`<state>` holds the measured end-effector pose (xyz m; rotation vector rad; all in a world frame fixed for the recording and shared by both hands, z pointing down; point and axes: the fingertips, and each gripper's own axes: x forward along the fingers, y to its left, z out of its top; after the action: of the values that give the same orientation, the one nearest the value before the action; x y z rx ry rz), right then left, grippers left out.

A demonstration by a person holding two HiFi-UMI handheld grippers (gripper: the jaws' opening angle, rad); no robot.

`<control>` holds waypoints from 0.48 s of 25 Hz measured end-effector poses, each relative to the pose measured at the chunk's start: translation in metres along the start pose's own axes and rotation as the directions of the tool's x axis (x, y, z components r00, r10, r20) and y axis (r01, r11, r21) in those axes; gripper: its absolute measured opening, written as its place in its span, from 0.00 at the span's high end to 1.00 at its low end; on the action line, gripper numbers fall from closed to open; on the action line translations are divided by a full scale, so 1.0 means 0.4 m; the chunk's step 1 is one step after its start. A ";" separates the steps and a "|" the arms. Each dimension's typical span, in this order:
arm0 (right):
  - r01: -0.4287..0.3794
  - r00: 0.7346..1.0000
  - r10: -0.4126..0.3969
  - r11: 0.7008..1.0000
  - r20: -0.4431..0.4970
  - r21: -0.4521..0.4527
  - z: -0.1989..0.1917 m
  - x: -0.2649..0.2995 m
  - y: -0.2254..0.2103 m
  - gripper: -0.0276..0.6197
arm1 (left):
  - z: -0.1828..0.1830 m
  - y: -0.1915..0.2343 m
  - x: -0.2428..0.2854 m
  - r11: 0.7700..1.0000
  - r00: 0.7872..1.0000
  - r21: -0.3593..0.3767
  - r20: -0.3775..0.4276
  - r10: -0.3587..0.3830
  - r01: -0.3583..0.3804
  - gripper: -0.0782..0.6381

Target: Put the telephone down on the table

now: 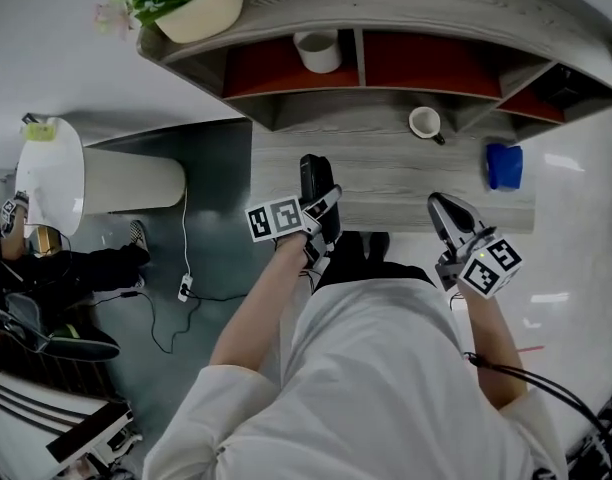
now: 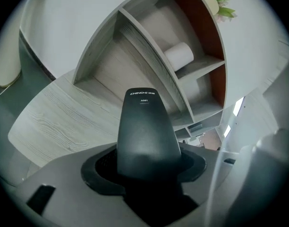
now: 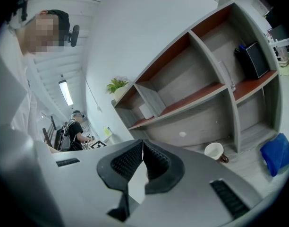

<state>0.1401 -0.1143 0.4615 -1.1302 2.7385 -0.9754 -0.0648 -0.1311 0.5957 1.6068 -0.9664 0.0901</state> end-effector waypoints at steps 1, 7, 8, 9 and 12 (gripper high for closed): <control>0.007 1.000 -0.007 1.000 -0.004 0.004 -0.004 0.009 -0.007 0.93 | 0.005 0.012 0.012 1.000 1.000 0.015 -0.010 0.010 -0.009 0.49; 0.042 0.998 -0.041 0.999 -0.042 0.010 -0.041 0.067 -0.058 0.93 | 0.041 0.080 0.096 0.998 0.998 0.053 -0.053 0.043 -0.040 0.49; 0.048 0.998 -0.047 0.999 -0.049 0.013 -0.048 0.077 -0.065 0.93 | 0.046 0.090 0.108 0.997 0.997 0.056 -0.060 0.048 -0.045 0.49; 0.055 0.997 -0.054 0.998 -0.056 0.017 -0.056 0.087 -0.073 0.93 | 0.051 0.100 0.119 0.997 0.996 0.062 -0.066 0.054 -0.050 0.49; 0.076 0.994 -0.073 0.997 -0.076 0.028 -0.080 0.115 -0.096 0.93 | 0.063 0.124 0.152 0.994 0.994 0.089 -0.086 0.070 -0.063 0.49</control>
<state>0.1225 -0.1476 0.5181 -1.2237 2.7461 -1.0873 -0.0669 -0.1822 0.6601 1.6354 -0.9580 0.2506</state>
